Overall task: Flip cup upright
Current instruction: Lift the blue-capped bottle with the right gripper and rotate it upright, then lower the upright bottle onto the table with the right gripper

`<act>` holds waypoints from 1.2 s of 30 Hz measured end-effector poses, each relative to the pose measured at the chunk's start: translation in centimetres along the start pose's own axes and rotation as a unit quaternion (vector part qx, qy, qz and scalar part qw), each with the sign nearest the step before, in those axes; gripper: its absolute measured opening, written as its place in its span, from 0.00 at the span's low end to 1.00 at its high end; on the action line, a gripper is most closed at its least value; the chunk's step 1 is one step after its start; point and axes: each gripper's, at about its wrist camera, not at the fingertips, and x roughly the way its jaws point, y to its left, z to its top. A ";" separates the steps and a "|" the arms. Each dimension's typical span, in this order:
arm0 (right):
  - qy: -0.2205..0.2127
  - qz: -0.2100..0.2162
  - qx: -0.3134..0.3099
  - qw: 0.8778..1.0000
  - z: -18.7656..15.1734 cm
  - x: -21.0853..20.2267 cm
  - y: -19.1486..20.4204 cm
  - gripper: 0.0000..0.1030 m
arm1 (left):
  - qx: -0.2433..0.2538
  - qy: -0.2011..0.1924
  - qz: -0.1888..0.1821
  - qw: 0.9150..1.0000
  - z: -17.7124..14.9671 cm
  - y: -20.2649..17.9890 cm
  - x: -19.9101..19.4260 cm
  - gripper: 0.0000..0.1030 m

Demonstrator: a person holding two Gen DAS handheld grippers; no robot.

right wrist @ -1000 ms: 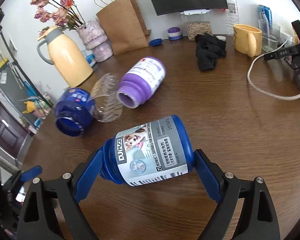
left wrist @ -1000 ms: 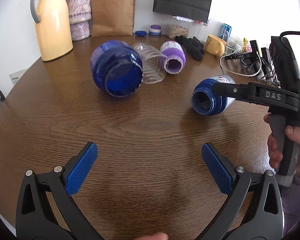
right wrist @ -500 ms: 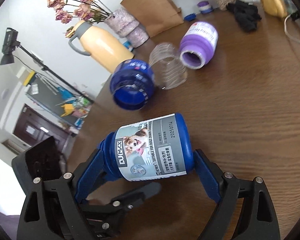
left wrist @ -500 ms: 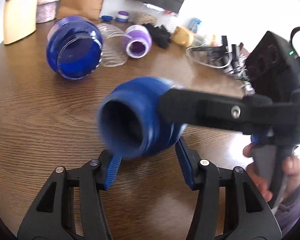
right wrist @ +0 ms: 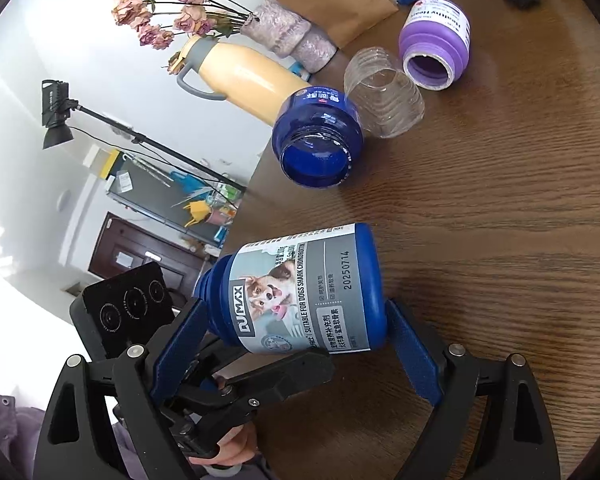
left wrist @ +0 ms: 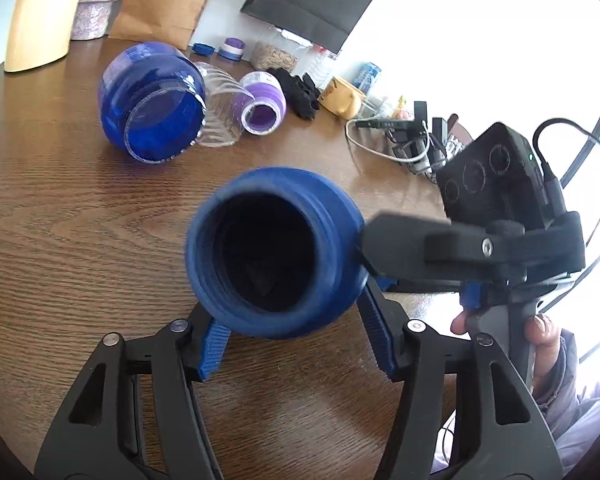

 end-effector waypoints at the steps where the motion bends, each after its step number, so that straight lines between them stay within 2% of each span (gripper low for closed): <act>1: 0.011 0.012 0.005 1.000 0.0 0.2 -0.2 0.73 | 0.000 -0.011 0.009 1.000 0.1 0.1 -0.3 0.62; 3: 0.018 0.026 0.012 0.999 -0.2 0.4 -0.3 0.70 | 0.003 -0.019 0.010 1.000 0.0 0.2 -0.6 0.60; 4: 0.017 0.017 0.004 1.000 -0.3 0.4 -0.1 0.70 | 0.003 -0.025 0.009 1.000 0.0 0.3 -0.9 0.55; 7: 0.015 0.013 0.000 1.000 -0.3 0.3 0.0 0.70 | 0.010 -0.032 0.015 0.999 0.1 0.0 -1.0 0.52; 9: 0.013 -0.006 -0.013 1.000 -0.4 0.0 0.3 0.70 | 0.019 -0.034 0.026 0.999 -0.1 -0.3 -1.0 0.48; 11: 0.013 -0.031 -0.024 0.999 -0.4 -0.6 0.5 0.70 | 0.027 -0.031 0.040 0.998 -0.1 -0.6 -0.9 0.35; 12: 0.011 -0.046 -0.031 0.998 -0.4 -1.1 0.5 0.71 | 0.033 -0.025 0.053 0.998 -0.2 -0.6 -0.7 0.15; 14: 0.008 -0.083 -0.047 0.995 -0.6 -2.1 0.6 0.71 | 0.040 -0.008 0.091 0.995 0.0 -0.5 0.1 0.13; 17: -0.014 -0.158 -0.074 0.985 -0.5 -3.9 0.9 0.71 | 0.046 0.008 0.096 0.994 0.2 -0.6 0.6 0.13; 18: -0.026 -0.180 -0.092 0.979 -0.3 -4.5 1.4 0.71 | 0.053 0.009 0.099 0.994 0.0 -0.7 0.6 0.14; 20: -0.040 -0.222 -0.137 0.964 0.7 -5.0 2.6 0.71 | 0.064 0.018 0.104 0.992 -0.1 -0.9 0.7 0.21; 22: -0.059 -0.266 -0.178 0.946 2.0 -4.7 3.7 0.80 | 0.070 0.021 0.106 0.992 -0.2 -1.0 0.5 0.42; 25: -0.067 -0.298 -0.223 0.926 4.1 -2.5 4.4 0.80 | 0.074 0.016 0.112 0.991 -0.4 -1.1 0.0 0.53; 29: -0.055 -0.325 -0.241 0.913 6.5 1.3 3.8 0.80 | 0.079 0.008 0.125 0.989 -0.3 -1.3 -0.7 0.63; 30: -0.057 -0.329 -0.236 0.913 6.8 1.9 3.7 0.77 | 0.080 0.005 0.128 0.988 -0.3 -1.2 -0.9 0.64; 31: -0.058 -0.328 -0.224 0.916 7.1 2.3 3.3 0.67 | 0.080 0.002 0.133 0.988 -0.2 -1.1 -1.2 0.65; 36: -0.075 -0.350 -0.222 0.907 6.9 1.7 3.5 0.67 | 0.067 -0.013 0.156 0.985 0.5 0.1 -2.1 0.67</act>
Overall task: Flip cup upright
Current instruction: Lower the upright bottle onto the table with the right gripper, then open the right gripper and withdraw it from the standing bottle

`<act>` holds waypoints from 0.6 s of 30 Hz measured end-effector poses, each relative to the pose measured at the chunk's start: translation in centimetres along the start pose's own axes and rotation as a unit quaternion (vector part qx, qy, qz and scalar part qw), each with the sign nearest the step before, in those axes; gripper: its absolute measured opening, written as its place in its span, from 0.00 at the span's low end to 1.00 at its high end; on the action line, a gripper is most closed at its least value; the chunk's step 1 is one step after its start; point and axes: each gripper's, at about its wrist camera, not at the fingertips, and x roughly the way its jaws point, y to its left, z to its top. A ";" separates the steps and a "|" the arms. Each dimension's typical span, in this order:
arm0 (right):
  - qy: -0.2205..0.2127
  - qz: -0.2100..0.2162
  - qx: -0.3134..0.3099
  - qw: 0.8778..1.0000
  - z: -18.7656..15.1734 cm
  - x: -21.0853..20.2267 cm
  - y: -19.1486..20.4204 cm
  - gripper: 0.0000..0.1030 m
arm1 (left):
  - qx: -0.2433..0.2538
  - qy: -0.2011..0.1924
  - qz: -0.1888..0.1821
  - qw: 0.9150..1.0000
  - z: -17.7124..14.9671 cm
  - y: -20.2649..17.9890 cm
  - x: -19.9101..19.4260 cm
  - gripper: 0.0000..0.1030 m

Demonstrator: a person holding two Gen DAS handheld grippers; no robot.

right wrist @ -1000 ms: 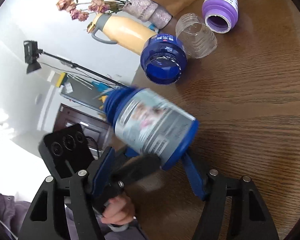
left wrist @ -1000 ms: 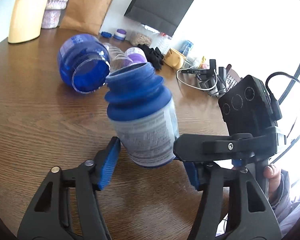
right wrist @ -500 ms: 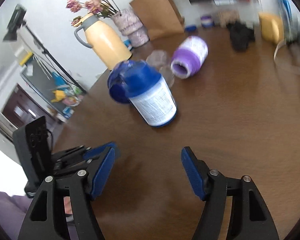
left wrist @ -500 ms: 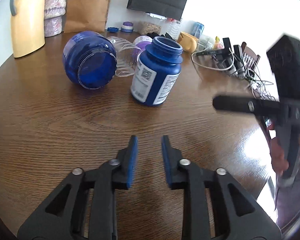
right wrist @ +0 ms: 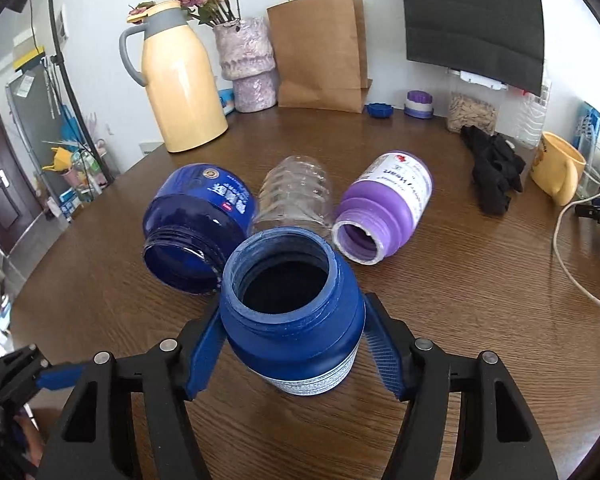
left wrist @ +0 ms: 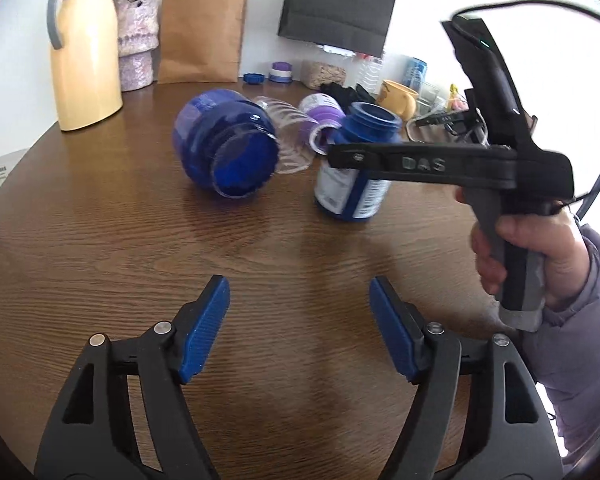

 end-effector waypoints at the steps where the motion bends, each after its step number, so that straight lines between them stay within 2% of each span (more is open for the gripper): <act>1: -0.002 -0.007 0.004 1.000 0.1 -0.1 -0.5 0.67 | -0.005 -0.005 0.005 1.000 0.2 0.4 -0.1 0.70; 7: -0.003 -0.052 0.070 0.996 0.0 -0.5 -5.6 0.68 | -0.031 -0.045 0.052 0.997 3.3 2.6 0.1 0.81; 11: -0.004 -0.084 0.082 0.993 -0.4 -1.2 -6.9 0.67 | -0.023 -0.064 0.087 0.994 5.7 3.6 0.9 0.81; 14: -0.006 -0.086 0.093 0.992 -0.6 -1.5 -7.5 0.68 | -0.025 -0.069 0.094 0.993 6.6 4.2 1.2 0.81; 18: -0.006 -0.100 0.089 0.991 -0.6 -1.6 -7.5 0.68 | -0.022 -0.073 0.101 0.992 6.9 4.4 1.3 0.90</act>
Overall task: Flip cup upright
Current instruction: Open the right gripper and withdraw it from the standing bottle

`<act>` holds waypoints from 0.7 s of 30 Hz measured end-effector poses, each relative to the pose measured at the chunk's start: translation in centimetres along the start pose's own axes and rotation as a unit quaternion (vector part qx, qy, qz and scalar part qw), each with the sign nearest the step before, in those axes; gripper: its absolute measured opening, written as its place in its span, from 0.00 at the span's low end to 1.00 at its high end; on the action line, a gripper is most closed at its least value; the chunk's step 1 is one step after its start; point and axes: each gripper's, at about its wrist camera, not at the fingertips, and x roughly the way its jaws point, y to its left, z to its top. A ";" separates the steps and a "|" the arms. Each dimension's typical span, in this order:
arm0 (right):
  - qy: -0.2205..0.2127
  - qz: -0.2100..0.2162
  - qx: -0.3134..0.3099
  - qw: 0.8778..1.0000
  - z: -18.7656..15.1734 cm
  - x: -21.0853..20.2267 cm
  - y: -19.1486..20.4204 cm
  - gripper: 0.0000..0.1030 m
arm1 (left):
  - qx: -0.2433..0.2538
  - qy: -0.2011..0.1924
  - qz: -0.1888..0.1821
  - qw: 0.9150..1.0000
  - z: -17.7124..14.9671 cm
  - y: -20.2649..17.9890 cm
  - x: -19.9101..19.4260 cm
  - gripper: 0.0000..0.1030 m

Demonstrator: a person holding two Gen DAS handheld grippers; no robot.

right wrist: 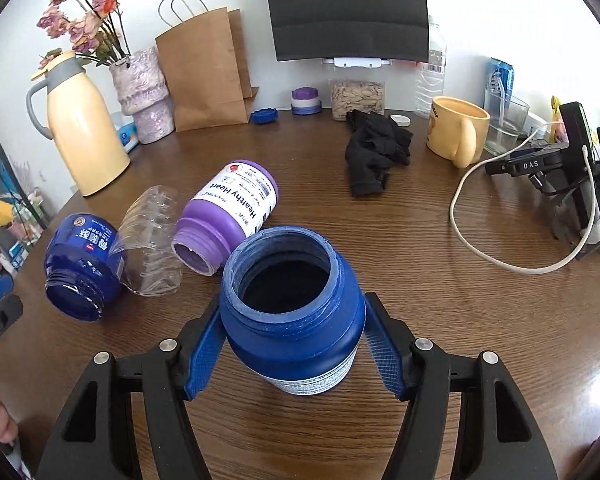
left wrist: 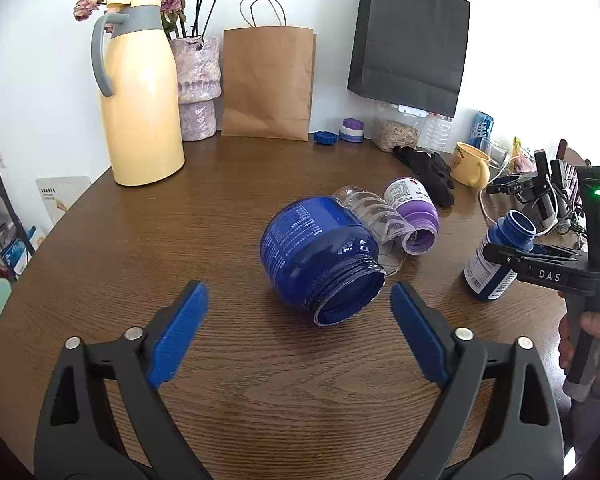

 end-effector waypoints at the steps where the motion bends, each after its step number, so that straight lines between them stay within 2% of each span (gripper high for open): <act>1: 0.000 -0.010 -0.002 1.000 0.1 -0.1 -0.1 0.68 | 0.002 0.001 0.003 1.000 0.0 0.0 -0.1 0.90; 2: -0.003 -0.019 -0.005 1.000 0.1 -0.5 0.2 0.69 | 0.005 0.001 0.003 1.000 -0.1 0.0 -0.4 0.90; 4: -0.020 -0.021 -0.003 1.000 -0.2 -2.1 0.3 0.78 | 0.006 0.002 0.001 1.000 -0.2 0.2 -1.2 0.90; 6: -0.031 -0.022 0.002 0.999 -0.7 -4.0 0.3 0.79 | 0.010 0.001 0.000 1.000 -0.5 0.4 -2.4 0.94; 7: -0.036 -0.025 0.003 0.999 -1.0 -5.0 0.4 0.79 | 0.012 0.000 -0.001 1.000 -0.8 0.5 -3.2 1.00; 10: -0.053 -0.025 0.003 0.998 -2.5 -8.7 0.8 0.79 | 0.016 -0.008 -0.006 1.000 -1.7 0.4 -6.0 1.00; 15: -0.061 0.020 0.015 0.998 -6.6 -14.2 2.2 0.79 | 0.029 -0.013 -0.004 0.999 -4.1 -0.5 -11.1 1.00; 21: -0.046 0.054 0.004 0.997 -11.2 -18.2 5.1 0.79 | 0.006 -0.007 0.002 1.000 -7.6 -0.9 -16.5 1.00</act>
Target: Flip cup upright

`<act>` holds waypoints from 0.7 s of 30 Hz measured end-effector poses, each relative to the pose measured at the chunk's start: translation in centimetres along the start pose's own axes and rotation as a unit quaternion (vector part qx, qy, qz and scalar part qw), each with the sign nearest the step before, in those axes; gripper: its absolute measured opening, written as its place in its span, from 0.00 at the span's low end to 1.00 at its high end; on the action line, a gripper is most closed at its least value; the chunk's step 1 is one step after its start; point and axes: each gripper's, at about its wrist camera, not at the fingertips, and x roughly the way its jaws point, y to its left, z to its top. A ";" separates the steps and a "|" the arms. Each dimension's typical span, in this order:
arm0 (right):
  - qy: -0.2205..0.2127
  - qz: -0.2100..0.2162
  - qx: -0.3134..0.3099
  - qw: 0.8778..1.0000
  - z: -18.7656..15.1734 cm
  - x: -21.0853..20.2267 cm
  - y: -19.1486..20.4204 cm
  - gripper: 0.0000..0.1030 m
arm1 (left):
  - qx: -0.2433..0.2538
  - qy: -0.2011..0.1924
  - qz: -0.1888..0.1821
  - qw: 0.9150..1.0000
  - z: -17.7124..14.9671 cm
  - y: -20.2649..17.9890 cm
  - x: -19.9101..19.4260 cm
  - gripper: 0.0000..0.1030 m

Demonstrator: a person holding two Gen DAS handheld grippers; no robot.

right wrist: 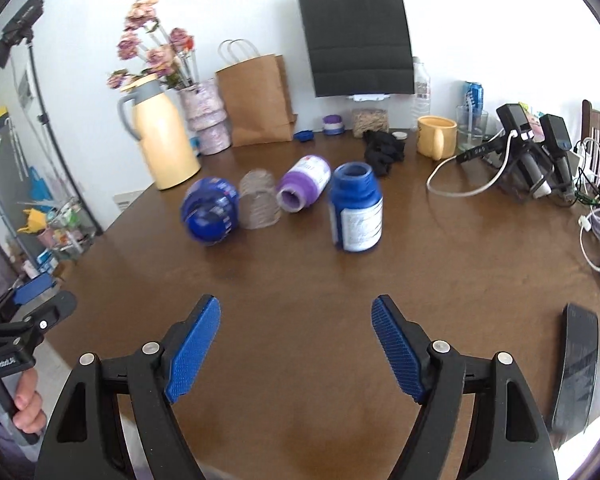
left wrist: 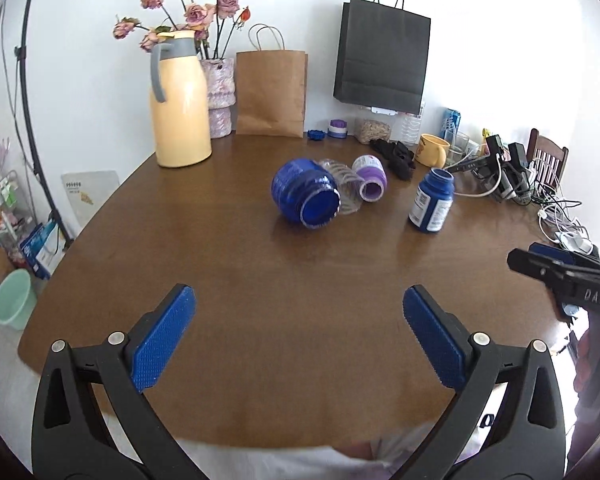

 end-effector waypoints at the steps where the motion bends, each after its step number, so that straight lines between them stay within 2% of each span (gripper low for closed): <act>1: 0.002 0.002 -0.006 1.000 -0.8 -0.7 0.6 0.79 | -0.002 0.002 0.001 1.000 -0.4 0.0 -0.9 1.00; 6: -0.005 -0.003 -0.018 1.000 -3.8 -4.4 3.0 0.79 | -0.017 -0.012 -0.008 1.000 -2.6 -0.1 -5.3 1.00; 9: -0.003 -0.001 -0.017 1.000 -5.6 -5.9 4.2 0.79 | 0.009 -0.018 0.012 1.000 -3.3 -1.2 -6.9 1.00; 12: 0.008 0.025 0.007 1.000 -7.4 -6.3 4.8 0.79 | 0.020 -0.023 0.039 0.999 -4.6 -2.1 -8.0 1.00; 14: 0.022 0.035 0.023 0.999 -8.6 -5.9 5.2 0.79 | 0.024 -0.019 0.037 0.999 -5.6 -2.5 -8.5 1.00; 17: 0.039 0.025 0.017 0.999 -8.9 -5.5 5.7 0.79 | 0.025 -0.026 0.046 0.998 -5.5 -2.4 -8.8 1.00; 21: 0.026 0.012 0.010 1.000 -8.6 -6.0 6.1 0.79 | 0.007 -0.020 0.042 0.999 -5.3 -1.4 -8.6 1.00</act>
